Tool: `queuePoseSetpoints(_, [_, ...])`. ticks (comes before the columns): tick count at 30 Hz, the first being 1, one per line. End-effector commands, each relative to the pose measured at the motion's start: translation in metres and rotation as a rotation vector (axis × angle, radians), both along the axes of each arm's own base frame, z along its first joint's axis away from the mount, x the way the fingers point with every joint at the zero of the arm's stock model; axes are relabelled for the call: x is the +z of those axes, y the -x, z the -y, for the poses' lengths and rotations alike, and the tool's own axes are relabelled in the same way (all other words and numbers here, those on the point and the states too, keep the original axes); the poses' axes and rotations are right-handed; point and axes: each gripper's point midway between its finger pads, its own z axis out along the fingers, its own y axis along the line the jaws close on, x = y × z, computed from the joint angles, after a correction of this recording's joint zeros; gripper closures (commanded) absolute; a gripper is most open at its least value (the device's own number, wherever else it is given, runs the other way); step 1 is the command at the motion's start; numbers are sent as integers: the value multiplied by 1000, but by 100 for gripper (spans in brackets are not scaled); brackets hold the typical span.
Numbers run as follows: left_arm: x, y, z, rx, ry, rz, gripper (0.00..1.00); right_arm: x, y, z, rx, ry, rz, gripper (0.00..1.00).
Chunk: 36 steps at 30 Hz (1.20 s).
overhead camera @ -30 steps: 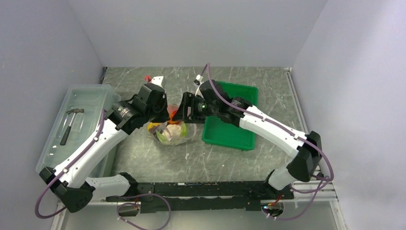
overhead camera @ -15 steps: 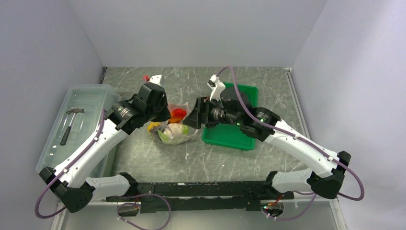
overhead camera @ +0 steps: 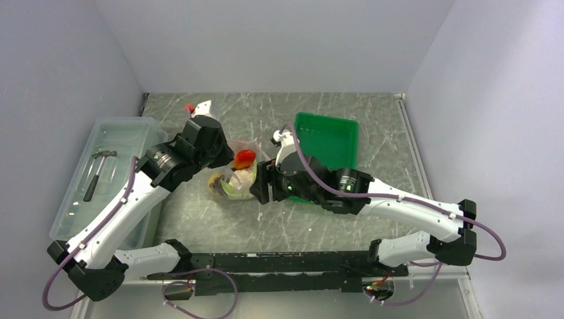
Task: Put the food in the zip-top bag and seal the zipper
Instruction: Place the fake fruit in the zipper food storage bag, then zip the zipper food storage bag.
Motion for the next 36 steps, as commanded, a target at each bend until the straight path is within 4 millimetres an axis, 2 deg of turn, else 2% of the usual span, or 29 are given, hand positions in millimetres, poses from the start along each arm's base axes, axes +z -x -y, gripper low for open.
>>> queuePoseSetpoints(1, [58, -9, 3, 68, 185, 156, 100, 23, -17, 3, -124, 18, 119, 33])
queuePoseSetpoints(7, [66, -11, 5, 96, 238, 169, 100, 27, -16, -17, -136, 28, 135, 32])
queuePoseSetpoints(15, [70, -10, 5, 108, 281, 186, 100, 26, -26, -30, -192, 70, 134, 32])
queuePoseSetpoints(21, [70, -10, 7, 91, 280, 182, 100, 10, -33, -41, -213, 143, 127, 35])
queuePoseSetpoints(26, [71, -7, 6, 88, 287, 187, 100, 1, -36, -44, -231, 161, 120, 42])
queuePoseSetpoints(30, [71, -5, 6, 83, 291, 187, 100, 1, -42, -40, -258, 175, 138, 50])
queuePoseSetpoints(36, [67, -2, 9, 65, 297, 172, 100, 1, -48, -40, -264, 189, 149, 68])
